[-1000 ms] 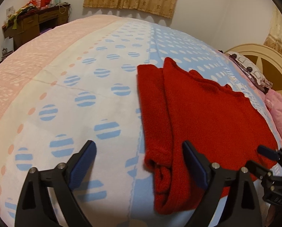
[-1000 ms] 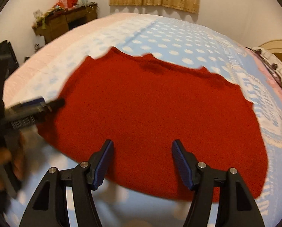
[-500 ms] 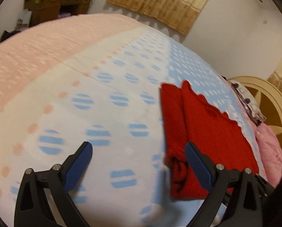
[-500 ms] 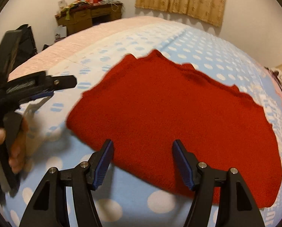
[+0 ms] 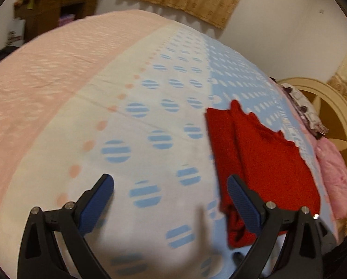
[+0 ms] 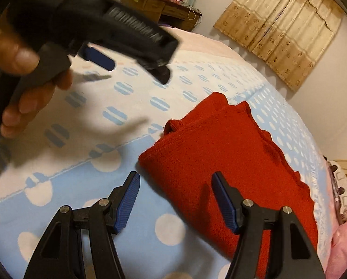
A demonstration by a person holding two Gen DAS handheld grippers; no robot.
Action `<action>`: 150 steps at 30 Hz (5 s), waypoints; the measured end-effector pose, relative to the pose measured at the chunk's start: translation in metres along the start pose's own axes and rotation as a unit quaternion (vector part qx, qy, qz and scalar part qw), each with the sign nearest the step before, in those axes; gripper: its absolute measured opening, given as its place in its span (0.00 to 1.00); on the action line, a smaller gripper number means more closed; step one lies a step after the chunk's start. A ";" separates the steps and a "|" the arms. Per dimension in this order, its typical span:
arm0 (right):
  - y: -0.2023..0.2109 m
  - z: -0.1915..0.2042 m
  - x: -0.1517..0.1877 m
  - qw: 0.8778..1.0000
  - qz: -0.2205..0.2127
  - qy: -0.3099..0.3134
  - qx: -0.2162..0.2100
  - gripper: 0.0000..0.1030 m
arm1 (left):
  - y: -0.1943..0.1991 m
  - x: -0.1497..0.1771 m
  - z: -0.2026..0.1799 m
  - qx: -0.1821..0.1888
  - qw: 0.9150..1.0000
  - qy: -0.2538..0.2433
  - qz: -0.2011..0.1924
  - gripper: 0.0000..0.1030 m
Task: Fold small clothes
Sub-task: 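Grasp the folded sweater's edge with both tools, then lift the edge with both tools and fold it over the sweater, then lay the folded bundle on the bed and open both tools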
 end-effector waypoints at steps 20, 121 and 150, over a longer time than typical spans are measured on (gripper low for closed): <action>-0.008 0.005 0.006 0.999 -0.015 -0.004 0.030 0.33 | -0.074 -0.049 -0.063 0.101 0.992 -0.041 0.061 0.90; 0.077 -0.207 0.219 0.899 -0.005 -0.436 -0.034 0.07 | -0.092 0.004 -0.363 0.209 0.939 -0.260 0.084 0.50; -0.030 -0.357 0.201 0.799 0.053 -0.576 -0.166 0.18 | -0.052 0.083 -0.235 0.163 0.940 -0.299 0.032 0.70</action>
Point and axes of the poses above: each gripper's, at about its wrist camera, not at the fingertips, and y roughly against the way its jaws point, z to its left, x to its underside, the point moved 1 cm from there along -y, roughly the way its jaws point, and after that the axes turned 5 degrees about z, right-handed, at the moved point
